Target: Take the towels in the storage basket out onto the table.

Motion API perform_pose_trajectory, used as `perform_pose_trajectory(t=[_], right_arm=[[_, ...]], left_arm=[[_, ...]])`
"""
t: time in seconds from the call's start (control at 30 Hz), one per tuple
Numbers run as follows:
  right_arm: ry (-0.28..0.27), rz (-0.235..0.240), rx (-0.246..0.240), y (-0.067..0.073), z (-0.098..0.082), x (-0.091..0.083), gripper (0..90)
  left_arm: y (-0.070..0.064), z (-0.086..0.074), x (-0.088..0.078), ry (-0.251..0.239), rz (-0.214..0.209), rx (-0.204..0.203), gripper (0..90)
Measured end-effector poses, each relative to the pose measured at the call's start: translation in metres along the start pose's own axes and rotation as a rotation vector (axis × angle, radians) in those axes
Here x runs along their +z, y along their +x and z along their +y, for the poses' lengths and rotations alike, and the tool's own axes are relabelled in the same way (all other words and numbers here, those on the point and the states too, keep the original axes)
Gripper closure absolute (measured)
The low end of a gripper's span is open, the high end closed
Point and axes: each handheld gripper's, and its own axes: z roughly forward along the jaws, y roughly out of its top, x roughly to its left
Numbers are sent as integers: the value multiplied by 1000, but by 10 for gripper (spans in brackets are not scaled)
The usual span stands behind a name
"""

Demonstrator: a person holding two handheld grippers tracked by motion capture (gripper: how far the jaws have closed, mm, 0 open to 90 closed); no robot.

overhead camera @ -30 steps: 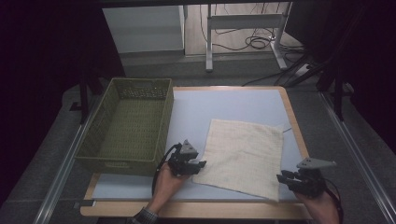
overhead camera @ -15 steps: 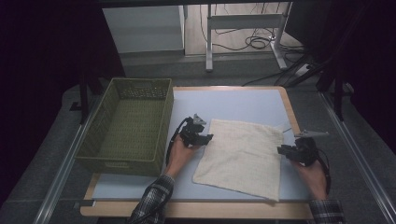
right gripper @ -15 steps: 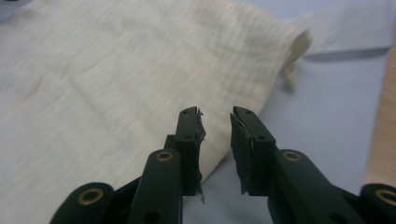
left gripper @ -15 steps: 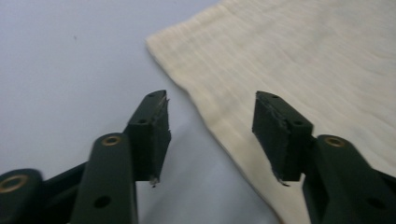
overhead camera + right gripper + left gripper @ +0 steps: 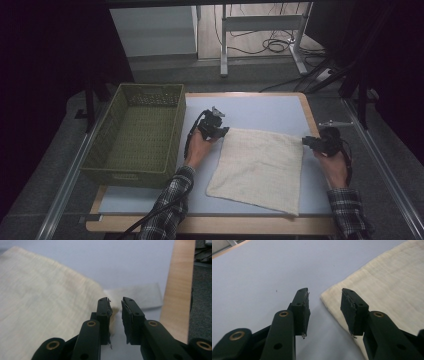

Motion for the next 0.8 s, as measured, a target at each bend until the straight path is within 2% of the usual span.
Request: perform_pose_trajectory(t=[0.13, 0.23, 0.33, 0.4, 0.43, 0.47, 0.5, 0.53, 0.57, 0.6, 0.63, 0.7, 0.8], right_arm=[[-13, -9, 15, -5, 11, 7, 709], [22, -9, 9, -4, 12, 19, 680], [67, -15, -25, 0, 8, 30, 655], [93, -18, -50, 3, 4, 36, 649], [79, -29, -69, 5, 2, 36, 650], [78, -33, -73, 5, 2, 36, 680], [78, -33, -73, 5, 2, 36, 680], [93, -12, -56, 6, 3, 35, 817], [93, -12, -56, 6, 3, 35, 817], [103, -9, -61, 8, 4, 36, 849], [104, -19, -76, 9, 6, 37, 851], [108, -43, -96, 11, 8, 36, 852], [79, -43, -79, 8, 15, 34, 852]], left_arm=[[0, 4, 13, -2, 18, -11, 518], [-3, 4, 20, 10, 44, -1, 500], [-4, 2, 27, 29, 49, 7, 469], [-3, 1, 28, 16, 45, 1, 463], [-1, -1, 28, 9, 16, -32, 481], [1, -2, 28, 10, -25, -55, 544], [1, -2, 28, 10, -25, -55, 585], [1, -1, 28, 12, -35, -70, 619], [1, -1, 28, 12, -35, -70, 680], [1, 1, 27, 23, -66, -72, 760], [0, 2, 28, 22, -72, -67, 848], [0, 2, 27, 21, -65, -61, 862], [3, 8, 19, -31, -27, -60, 869]])
